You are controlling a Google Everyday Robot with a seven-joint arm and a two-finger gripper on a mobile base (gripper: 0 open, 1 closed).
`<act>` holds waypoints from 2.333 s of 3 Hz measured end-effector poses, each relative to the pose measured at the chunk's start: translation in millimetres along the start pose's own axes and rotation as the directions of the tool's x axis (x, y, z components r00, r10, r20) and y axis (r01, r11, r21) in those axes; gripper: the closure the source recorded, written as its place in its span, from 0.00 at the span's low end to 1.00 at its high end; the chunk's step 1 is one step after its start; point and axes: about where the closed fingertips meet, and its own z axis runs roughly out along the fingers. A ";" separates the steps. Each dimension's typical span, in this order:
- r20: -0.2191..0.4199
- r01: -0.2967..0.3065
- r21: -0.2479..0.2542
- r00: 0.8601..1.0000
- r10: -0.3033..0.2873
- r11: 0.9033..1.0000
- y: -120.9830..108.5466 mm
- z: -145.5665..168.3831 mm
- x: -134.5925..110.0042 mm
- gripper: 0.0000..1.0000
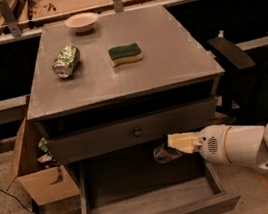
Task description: Place redbull can into middle drawer
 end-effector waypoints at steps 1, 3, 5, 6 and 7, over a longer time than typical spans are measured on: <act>0.002 0.004 -0.018 1.000 -0.004 1.000 9.0 -0.6 -2.7 1.00; -0.021 -0.077 0.017 0.997 0.077 0.997 -40.4 69.1 40.7 1.00; -0.072 -0.195 0.024 0.978 0.196 0.981 -82.5 154.5 101.8 0.75; -0.087 -0.211 0.054 0.973 0.216 0.976 -92.7 178.2 121.3 0.52; -0.114 -0.198 0.079 0.972 0.206 0.977 -105.3 206.0 138.8 0.28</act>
Offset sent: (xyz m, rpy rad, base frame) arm 0.0314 0.0215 -0.0894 0.0071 0.0695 -0.0642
